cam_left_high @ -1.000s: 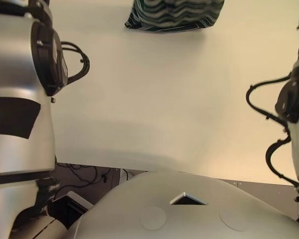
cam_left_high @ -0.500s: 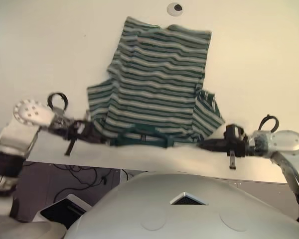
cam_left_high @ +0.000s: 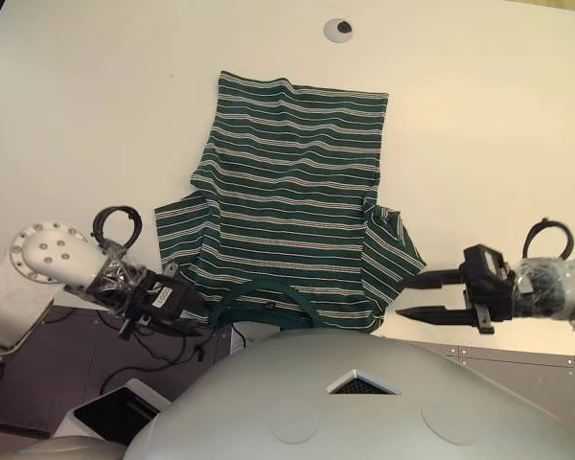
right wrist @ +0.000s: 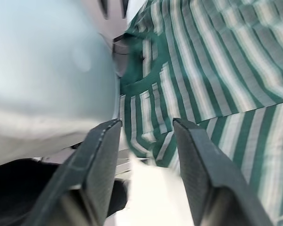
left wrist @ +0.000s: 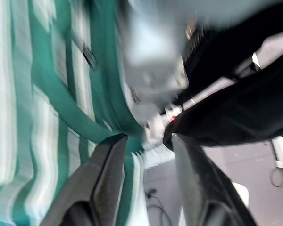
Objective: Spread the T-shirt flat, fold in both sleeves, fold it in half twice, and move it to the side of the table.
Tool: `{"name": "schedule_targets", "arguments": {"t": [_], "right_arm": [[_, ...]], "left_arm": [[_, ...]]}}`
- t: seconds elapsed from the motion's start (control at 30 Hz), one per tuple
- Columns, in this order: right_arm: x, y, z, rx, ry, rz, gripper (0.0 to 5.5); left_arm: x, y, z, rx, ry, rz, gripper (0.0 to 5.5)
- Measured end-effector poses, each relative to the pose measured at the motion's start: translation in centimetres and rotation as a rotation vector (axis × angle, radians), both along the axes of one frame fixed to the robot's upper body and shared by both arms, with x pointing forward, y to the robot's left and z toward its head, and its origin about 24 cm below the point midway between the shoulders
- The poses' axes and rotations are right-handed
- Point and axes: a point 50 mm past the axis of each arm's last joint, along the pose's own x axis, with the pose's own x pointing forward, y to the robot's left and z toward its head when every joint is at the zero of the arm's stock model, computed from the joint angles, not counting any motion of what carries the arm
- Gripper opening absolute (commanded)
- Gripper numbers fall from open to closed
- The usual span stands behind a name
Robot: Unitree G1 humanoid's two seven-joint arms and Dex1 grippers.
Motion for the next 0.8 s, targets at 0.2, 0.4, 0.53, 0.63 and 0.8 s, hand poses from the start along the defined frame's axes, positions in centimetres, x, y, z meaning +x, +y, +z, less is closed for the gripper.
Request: {"name": "schedule_targets", "arguments": {"t": [0.2, 0.4, 0.53, 0.63, 0.8], "right_arm": [[10.6, 1.5, -1.0, 0.057, -0.430, -0.433, 2.29], [16.3, 4.7, -7.2, -0.265, -0.469, -0.501, 2.29], [20.5, 5.4, -7.2, -0.396, -0.567, -0.583, 2.29], [22.5, 4.7, -7.0, -0.504, -0.613, -0.673, 2.29], [23.5, 3.6, -6.8, -0.553, -0.703, -0.803, 2.29]], "left_arm": [[12.0, -3.9, 2.0, -0.382, -0.304, 0.396, 2.09], [17.8, -4.8, -6.9, -0.006, -0.476, 0.601, 2.09], [21.0, -8.3, -6.5, 0.080, -0.719, 0.528, 2.09], [22.5, -9.6, -6.6, 0.155, -0.861, 0.559, 2.09], [23.9, -8.4, -5.4, 0.029, -0.969, 0.887, 2.09]]}}
